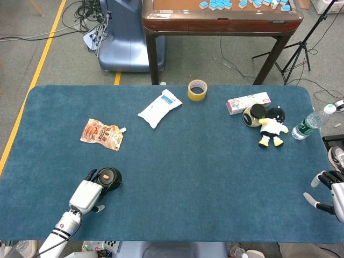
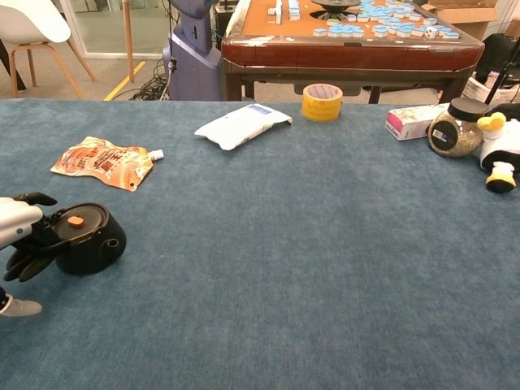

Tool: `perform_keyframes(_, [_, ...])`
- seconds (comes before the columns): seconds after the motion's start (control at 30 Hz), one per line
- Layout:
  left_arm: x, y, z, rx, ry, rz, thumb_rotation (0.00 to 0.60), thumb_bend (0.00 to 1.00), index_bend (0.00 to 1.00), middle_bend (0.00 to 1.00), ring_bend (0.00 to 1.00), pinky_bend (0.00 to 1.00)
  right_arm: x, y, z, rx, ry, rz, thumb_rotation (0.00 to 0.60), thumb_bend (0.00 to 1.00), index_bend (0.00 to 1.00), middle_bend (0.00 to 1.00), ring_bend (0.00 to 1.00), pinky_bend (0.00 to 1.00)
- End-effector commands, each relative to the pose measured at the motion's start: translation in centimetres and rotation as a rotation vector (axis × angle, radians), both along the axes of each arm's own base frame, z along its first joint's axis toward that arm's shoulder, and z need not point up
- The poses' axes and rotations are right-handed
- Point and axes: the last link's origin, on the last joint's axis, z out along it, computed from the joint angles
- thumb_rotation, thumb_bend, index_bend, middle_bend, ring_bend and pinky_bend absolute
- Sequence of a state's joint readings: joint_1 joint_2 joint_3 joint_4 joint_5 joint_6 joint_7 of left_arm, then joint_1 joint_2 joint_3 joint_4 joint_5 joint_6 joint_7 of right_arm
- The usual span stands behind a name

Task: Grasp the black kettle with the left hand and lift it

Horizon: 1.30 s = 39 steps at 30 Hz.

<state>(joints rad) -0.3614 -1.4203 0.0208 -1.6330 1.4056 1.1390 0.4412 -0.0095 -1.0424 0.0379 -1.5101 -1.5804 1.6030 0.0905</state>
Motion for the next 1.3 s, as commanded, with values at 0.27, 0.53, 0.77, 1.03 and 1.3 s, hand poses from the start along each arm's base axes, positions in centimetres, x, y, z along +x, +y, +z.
perform_keyframes(0.27, [1.3,1.2,0.9,0.035,-0.054,-0.016,0.525,0.11,0.92,0.97,0.79,0.04,-0.3,0.0,0.1,-0.007,-0.009,-0.002,0.6,0.18,0.56,0.49,0.36,0.38])
perform_keyframes(0.53, [1.5,1.7,1.6,0.039,-0.097,0.026,0.366,0.1,0.94,0.99,0.82,0.04,-0.8,0.0,0.1,-0.01,-0.019,-0.007,0.6,0.18,0.56,0.49,0.36,0.38])
perform_keyframes(0.77, [1.4,2.0,2.5,0.063,-0.119,0.05,0.22,0.08,0.98,1.0,0.87,0.04,-1.0,-0.1,0.0,-0.014,-0.027,-0.007,0.6,0.18,0.57,0.49,0.36,0.38])
perform_keyframes(1.03, [1.5,2.3,3.3,0.098,-0.133,0.059,0.219,0.08,1.0,1.0,0.89,0.04,-1.2,-0.1,0.0,-0.014,-0.035,-0.007,0.6,0.18,0.56,0.49,0.36,0.38])
perform_keyframes(1.3, [1.5,2.6,4.8,0.159,-0.17,0.084,0.207,0.08,1.0,1.0,0.91,0.04,-1.3,-0.2,-0.1,-0.015,-0.039,-0.006,0.6,0.18,0.56,0.49,0.36,0.38])
